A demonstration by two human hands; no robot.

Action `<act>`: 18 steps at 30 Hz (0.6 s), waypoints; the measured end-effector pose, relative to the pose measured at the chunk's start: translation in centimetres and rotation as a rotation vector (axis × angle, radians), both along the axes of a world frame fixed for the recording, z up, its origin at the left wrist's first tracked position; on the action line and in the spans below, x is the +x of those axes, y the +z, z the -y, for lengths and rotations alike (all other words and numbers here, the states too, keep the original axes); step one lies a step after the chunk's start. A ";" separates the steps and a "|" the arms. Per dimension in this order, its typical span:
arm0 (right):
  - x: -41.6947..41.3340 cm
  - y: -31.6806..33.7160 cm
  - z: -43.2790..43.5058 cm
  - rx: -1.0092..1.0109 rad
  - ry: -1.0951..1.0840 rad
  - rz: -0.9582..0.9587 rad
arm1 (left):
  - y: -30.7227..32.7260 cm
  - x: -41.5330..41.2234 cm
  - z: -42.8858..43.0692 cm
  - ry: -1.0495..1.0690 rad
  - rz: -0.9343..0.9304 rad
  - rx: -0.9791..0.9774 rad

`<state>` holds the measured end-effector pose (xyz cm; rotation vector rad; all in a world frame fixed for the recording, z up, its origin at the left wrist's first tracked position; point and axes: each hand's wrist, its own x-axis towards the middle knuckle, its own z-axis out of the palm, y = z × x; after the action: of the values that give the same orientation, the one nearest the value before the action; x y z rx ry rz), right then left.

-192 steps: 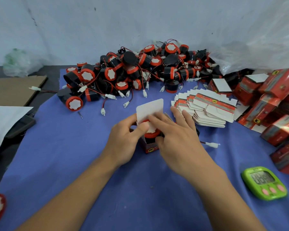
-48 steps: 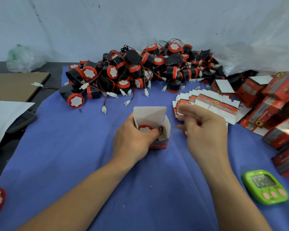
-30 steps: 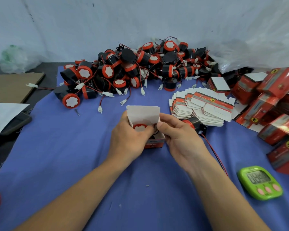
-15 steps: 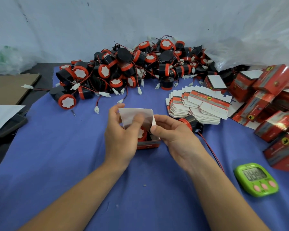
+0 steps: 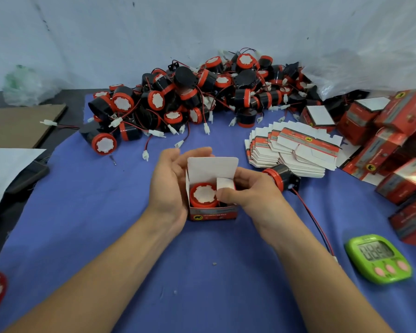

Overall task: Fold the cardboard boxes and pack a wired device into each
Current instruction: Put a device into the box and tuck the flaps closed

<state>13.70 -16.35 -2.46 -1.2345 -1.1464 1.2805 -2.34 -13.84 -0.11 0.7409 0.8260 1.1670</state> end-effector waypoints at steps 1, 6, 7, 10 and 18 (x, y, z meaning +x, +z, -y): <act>-0.2 -0.1 -0.1 0.007 -0.046 0.006 | -0.3 -0.3 -0.1 -0.043 0.011 0.009; -0.5 -0.3 -0.1 -0.006 -0.135 0.057 | -1.3 -1.5 -1.0 -0.169 -0.298 0.114; -0.3 -0.1 -0.1 -0.019 -0.116 0.032 | -1.3 -1.9 -1.3 -0.195 -0.356 0.148; 0.1 0.4 -0.1 -0.059 -0.077 -0.072 | -1.3 -2.6 -1.5 -0.297 -0.413 0.207; 0.6 0.5 -0.4 -0.098 -0.106 -0.161 | -2.1 -2.2 -1.3 -0.243 -0.470 0.256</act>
<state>14.30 -15.91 -2.01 -1.2229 -0.9018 1.3427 -4.56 -12.49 -2.22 1.3225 0.9482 0.8970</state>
